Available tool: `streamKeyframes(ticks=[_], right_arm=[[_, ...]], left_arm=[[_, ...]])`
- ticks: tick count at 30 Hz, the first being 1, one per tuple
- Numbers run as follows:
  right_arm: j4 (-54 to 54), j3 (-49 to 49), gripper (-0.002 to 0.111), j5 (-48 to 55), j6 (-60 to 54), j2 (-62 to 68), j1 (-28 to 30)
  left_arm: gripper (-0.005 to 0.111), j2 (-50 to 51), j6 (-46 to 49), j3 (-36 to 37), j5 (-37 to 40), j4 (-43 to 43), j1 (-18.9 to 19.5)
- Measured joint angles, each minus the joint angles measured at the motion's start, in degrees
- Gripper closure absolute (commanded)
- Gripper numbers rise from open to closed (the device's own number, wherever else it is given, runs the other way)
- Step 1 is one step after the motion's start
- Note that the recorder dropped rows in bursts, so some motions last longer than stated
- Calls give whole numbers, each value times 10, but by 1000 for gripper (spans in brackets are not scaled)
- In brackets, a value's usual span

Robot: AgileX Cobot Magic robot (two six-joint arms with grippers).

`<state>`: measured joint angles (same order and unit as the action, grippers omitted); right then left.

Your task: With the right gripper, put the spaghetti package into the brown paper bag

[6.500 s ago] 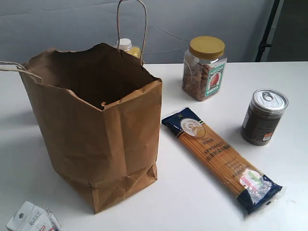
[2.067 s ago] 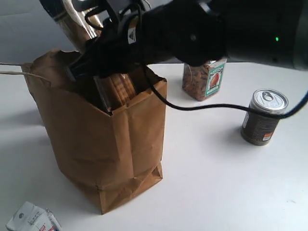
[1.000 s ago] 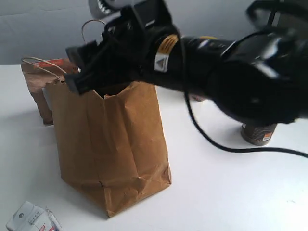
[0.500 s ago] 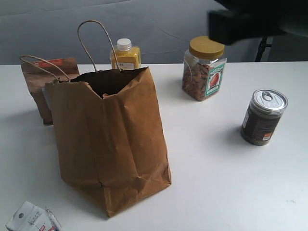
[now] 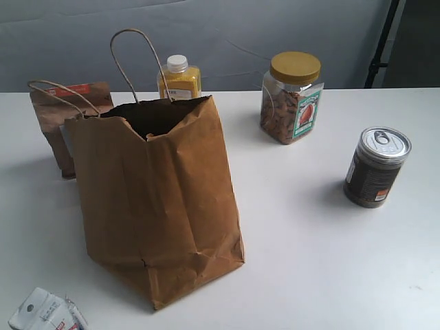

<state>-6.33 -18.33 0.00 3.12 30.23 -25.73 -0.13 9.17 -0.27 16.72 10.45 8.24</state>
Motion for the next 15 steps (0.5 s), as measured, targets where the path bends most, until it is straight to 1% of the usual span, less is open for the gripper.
streamKeyframes(ticks=[7,15], right_arm=[[31,97,108,0,1,-102,75],[55,176,108,4,1,-227,123]], left_arm=[[107,0,0,0,0,0,0],[107,0,0,0,0,0,0]])
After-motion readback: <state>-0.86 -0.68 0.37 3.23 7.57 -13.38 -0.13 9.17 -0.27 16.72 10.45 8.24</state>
